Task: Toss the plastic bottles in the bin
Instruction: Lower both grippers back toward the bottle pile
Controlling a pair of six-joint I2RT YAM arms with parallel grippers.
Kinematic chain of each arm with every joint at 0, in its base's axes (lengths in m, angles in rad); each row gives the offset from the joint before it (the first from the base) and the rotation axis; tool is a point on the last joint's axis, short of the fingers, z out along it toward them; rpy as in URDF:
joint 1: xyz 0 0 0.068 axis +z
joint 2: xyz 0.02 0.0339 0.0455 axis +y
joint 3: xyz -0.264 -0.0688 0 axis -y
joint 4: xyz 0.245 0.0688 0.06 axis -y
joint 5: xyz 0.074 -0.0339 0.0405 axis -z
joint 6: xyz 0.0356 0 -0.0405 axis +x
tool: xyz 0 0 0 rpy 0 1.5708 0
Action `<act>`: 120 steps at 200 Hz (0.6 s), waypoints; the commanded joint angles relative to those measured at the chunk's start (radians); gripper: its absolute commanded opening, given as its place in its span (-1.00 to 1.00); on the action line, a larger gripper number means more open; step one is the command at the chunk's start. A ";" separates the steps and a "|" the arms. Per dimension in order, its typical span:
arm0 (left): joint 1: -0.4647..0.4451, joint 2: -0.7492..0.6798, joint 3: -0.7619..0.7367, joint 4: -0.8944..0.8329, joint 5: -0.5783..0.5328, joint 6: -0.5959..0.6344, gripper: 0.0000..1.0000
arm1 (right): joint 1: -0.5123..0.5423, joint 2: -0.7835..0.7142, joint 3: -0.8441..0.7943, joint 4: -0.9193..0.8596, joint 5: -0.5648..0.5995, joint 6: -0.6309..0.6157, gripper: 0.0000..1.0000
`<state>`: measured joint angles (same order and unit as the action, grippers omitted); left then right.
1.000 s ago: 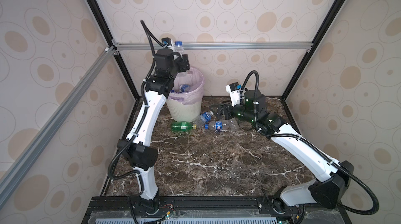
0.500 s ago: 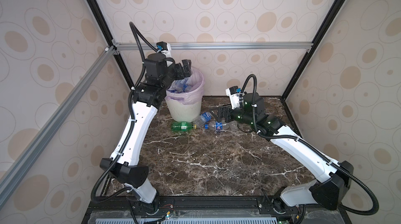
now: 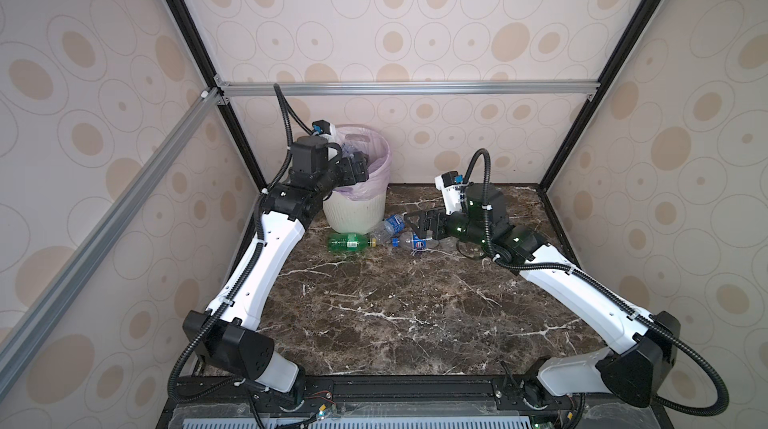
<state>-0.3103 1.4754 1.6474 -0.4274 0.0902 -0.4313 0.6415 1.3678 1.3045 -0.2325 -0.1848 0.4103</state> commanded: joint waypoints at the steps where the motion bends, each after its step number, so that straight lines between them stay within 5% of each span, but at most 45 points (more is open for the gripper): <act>1: 0.000 -0.092 -0.073 0.019 0.037 -0.032 0.98 | 0.008 -0.011 -0.024 -0.025 0.028 0.012 0.99; 68: -0.013 -0.244 -0.552 0.221 0.230 -0.201 0.98 | -0.068 0.127 -0.022 -0.139 0.060 0.015 0.99; 120: -0.069 -0.306 -0.821 0.424 0.250 -0.345 0.98 | -0.184 0.284 0.033 -0.189 0.017 -0.004 1.00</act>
<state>-0.3622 1.2224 0.8822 -0.1692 0.3050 -0.6724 0.4850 1.6066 1.2881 -0.3775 -0.1459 0.4225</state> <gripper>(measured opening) 0.991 0.997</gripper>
